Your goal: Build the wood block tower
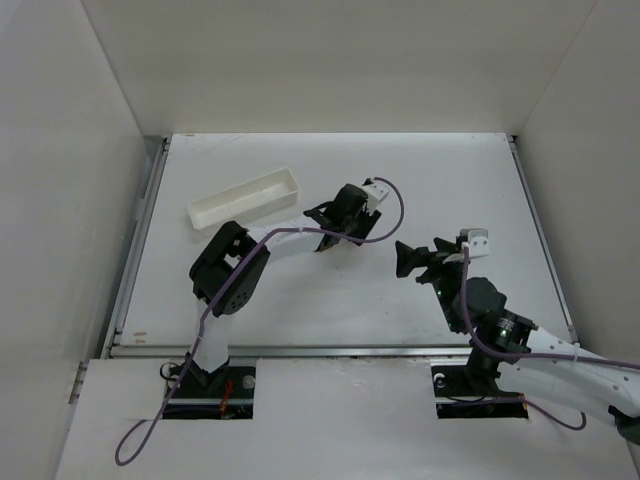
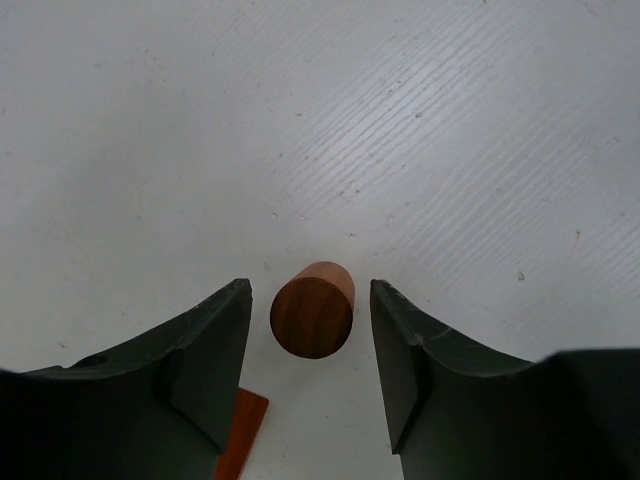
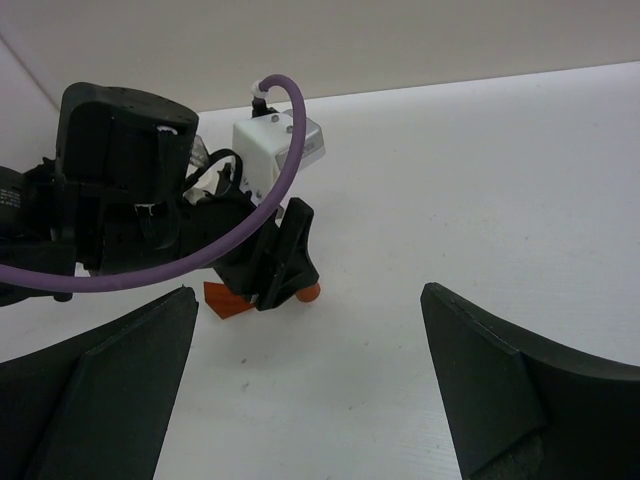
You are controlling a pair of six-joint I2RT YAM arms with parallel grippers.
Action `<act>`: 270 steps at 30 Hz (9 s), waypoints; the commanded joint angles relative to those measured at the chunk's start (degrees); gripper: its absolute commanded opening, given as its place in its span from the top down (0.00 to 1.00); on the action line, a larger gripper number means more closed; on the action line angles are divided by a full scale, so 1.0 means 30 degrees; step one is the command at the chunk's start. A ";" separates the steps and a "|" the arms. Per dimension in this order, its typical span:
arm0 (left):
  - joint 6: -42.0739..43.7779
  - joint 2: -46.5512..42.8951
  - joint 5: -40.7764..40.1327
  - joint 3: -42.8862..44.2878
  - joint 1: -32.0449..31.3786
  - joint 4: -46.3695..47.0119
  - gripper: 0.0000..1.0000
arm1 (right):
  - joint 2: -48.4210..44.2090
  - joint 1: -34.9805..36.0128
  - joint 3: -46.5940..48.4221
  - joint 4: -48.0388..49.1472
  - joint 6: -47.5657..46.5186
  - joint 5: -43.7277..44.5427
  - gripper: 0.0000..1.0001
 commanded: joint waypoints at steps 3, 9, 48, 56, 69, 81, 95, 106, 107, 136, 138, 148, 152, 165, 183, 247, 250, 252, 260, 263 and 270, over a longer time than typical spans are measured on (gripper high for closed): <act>0.0056 -0.0082 -0.0337 0.0541 -0.0127 0.0010 0.50 | -0.0202 0.0168 0.0416 0.0115 0.0098 0.0315 0.01; 0.0056 -0.0082 -0.0513 0.0543 -0.0127 -0.0165 0.38 | -0.0202 0.0168 0.0416 -0.0060 0.0098 0.0315 0.01; 0.1224 -0.9248 0.3702 -0.1325 0.5351 -0.6611 0.00 | 0.0383 0.0168 0.0416 -0.0412 0.1035 0.0315 0.01; 0.2751 -1.0248 0.2239 -0.7393 0.5146 -0.3654 0.00 | 0.0208 0.0168 0.0240 -0.0615 0.1211 0.0315 0.01; 0.3132 -0.6183 0.2094 -0.6959 0.3271 -0.0781 0.02 | 0.0208 0.0168 0.0443 -0.1143 0.1211 0.0491 0.01; 0.2109 -0.5064 0.2093 -0.6576 0.3447 -0.0136 0.18 | -0.0378 0.0168 0.0621 -0.1789 0.1387 0.0872 0.01; 0.2720 -0.3715 0.3001 -0.4933 0.3623 -0.1718 0.43 | -0.0554 0.0168 0.0621 -0.2520 0.1387 0.1253 0.01; 0.2897 -0.3920 0.3206 -0.4760 0.3623 -0.2070 0.56 | -0.0554 0.0168 0.0621 -0.2521 0.1387 0.1253 0.01; 0.2897 -0.3920 0.3206 -0.4586 0.3623 -0.2070 0.58 | -0.0554 0.0168 0.0621 -0.2521 0.1387 0.1253 0.01; 1.2058 -0.3981 0.3087 -0.2653 0.3974 -0.5112 0.20 | -0.0554 0.0168 0.0797 -0.2697 0.1387 0.0696 0.01; 1.3467 -0.3366 0.4311 -0.1544 0.4209 -0.6166 0.20 | -0.0554 0.0168 0.0797 -0.2697 0.1387 0.0696 0.01; 1.9592 -0.2457 0.8333 -0.0658 0.5058 -0.8628 0.20 | -0.0554 0.0168 0.1178 -0.3488 0.1387 0.0520 0.01; 2.0503 -0.1869 0.8829 -0.0045 0.5058 -0.9540 0.20 | -0.0554 0.0168 0.1178 -0.3664 0.1387 0.0520 0.01; 1.9802 0.0182 0.9212 0.2650 0.4678 -1.1501 0.20 | -0.0552 0.0168 0.1353 -0.3838 0.1387 0.0696 0.01; 1.8132 0.0768 0.6780 0.2244 0.3916 -1.1037 0.40 | -0.0906 0.0168 0.1178 -0.4016 0.1563 0.1048 0.01; 1.4971 -0.1778 1.3858 0.5959 0.7630 -1.5779 1.00 | -0.1111 0.0168 0.1529 -0.3520 0.1738 -0.1880 0.01; 1.3740 -0.2480 1.7017 0.6400 0.9123 -1.5781 1.00 | -0.1286 0.0168 0.1529 -0.3312 0.1941 -0.2175 0.01; 1.2487 -0.2774 1.8812 0.6402 0.9889 -1.5343 1.00 | -0.1286 0.0168 0.1529 -0.2846 0.2147 -0.2554 0.01; 0.3274 -0.3246 2.6110 0.4794 1.1240 -0.9608 1.00 | 0.0873 0.0168 0.2318 -0.0705 0.2555 -0.4986 0.01; 0.0092 -0.3246 2.7784 0.3651 1.1240 -0.6118 1.00 | 0.2283 0.0168 0.3722 -0.0441 0.3201 -0.5893 0.01; -0.2521 -0.3978 2.8722 0.2565 1.1035 -0.3097 1.00 | 0.6065 -0.1646 0.6744 -0.1320 0.6217 -0.8645 0.01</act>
